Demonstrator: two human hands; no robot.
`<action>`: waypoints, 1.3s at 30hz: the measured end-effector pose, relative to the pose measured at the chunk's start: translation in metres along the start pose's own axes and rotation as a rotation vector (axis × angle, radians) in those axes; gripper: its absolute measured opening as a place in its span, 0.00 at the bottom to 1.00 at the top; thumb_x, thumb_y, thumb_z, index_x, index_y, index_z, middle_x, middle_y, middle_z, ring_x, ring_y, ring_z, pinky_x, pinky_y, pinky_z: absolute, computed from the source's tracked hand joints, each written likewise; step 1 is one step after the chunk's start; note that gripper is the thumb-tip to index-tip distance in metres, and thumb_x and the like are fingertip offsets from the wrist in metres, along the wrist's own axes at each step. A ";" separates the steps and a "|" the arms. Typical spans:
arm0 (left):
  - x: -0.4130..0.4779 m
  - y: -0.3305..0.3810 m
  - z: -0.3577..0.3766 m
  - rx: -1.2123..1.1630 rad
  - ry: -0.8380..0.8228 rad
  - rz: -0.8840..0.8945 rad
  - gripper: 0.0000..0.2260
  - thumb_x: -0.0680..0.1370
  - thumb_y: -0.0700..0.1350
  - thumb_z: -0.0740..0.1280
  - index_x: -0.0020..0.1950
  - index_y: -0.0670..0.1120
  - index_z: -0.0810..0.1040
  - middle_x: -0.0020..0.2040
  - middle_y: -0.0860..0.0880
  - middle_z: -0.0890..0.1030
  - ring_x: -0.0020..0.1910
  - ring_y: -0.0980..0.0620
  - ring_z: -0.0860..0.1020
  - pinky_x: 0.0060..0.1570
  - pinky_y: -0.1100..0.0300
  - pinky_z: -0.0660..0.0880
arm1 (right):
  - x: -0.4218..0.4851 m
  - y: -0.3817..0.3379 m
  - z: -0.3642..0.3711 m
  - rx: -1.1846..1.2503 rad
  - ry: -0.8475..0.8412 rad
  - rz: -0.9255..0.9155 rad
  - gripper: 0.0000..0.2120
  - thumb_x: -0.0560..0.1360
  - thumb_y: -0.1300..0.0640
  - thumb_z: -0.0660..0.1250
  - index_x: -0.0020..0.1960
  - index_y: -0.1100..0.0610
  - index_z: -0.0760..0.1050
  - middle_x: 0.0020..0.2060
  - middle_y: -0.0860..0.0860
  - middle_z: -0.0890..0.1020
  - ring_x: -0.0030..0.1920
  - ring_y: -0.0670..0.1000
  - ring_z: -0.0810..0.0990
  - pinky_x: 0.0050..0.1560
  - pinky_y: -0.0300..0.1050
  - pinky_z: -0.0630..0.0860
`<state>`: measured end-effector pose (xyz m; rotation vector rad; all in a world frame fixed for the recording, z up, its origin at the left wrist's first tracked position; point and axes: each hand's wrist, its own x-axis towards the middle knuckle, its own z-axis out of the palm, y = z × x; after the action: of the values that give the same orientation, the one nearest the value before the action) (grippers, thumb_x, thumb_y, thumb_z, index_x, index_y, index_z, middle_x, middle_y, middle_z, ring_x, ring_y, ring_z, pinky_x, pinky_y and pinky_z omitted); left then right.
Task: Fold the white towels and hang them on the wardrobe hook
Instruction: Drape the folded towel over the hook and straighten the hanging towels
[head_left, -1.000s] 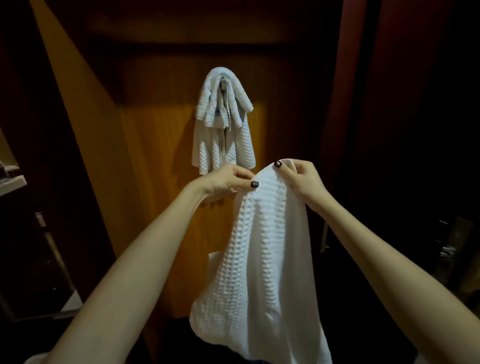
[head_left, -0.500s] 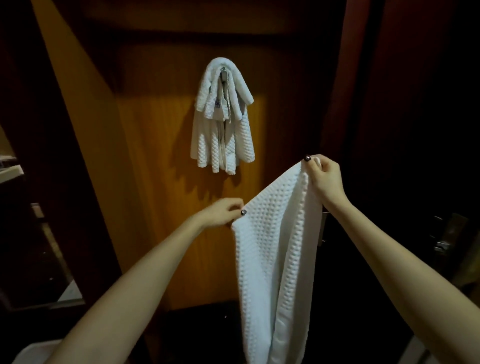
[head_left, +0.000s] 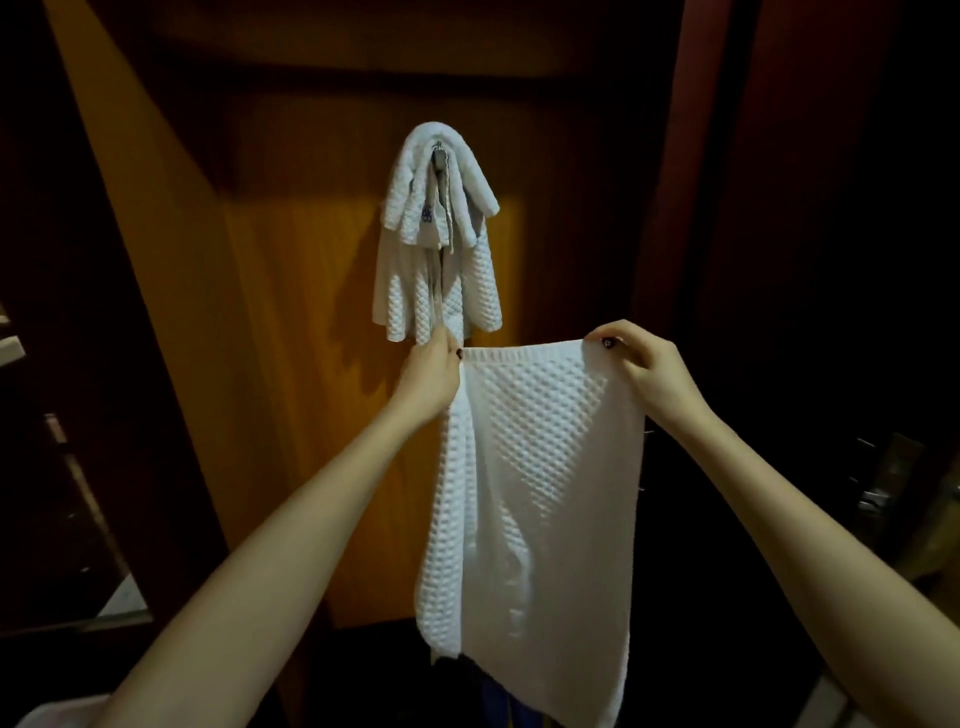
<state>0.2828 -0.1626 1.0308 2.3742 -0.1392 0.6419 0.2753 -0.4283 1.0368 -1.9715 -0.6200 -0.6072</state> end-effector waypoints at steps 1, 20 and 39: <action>0.003 0.002 -0.005 -0.083 -0.004 -0.039 0.04 0.80 0.37 0.55 0.48 0.44 0.67 0.33 0.48 0.70 0.29 0.50 0.68 0.26 0.56 0.60 | -0.001 0.002 -0.001 -0.024 -0.003 0.010 0.16 0.78 0.66 0.61 0.53 0.46 0.78 0.48 0.38 0.81 0.49 0.35 0.79 0.44 0.28 0.73; -0.006 0.050 -0.009 -1.187 0.153 -0.453 0.14 0.80 0.31 0.52 0.51 0.38 0.77 0.50 0.34 0.79 0.45 0.44 0.83 0.47 0.54 0.82 | -0.028 -0.021 0.070 -0.357 -0.171 -0.003 0.26 0.75 0.37 0.64 0.59 0.58 0.77 0.49 0.47 0.74 0.48 0.49 0.77 0.49 0.47 0.75; -0.011 0.020 -0.033 0.019 0.063 0.131 0.04 0.73 0.43 0.71 0.47 0.46 0.82 0.37 0.53 0.80 0.35 0.57 0.76 0.30 0.71 0.67 | -0.003 -0.009 0.060 -0.107 0.230 -0.153 0.06 0.77 0.67 0.65 0.49 0.64 0.80 0.43 0.56 0.78 0.45 0.50 0.77 0.48 0.35 0.72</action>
<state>0.2543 -0.1580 1.0587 2.3748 -0.2641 0.7829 0.2771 -0.3714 1.0146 -1.9278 -0.6086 -0.9647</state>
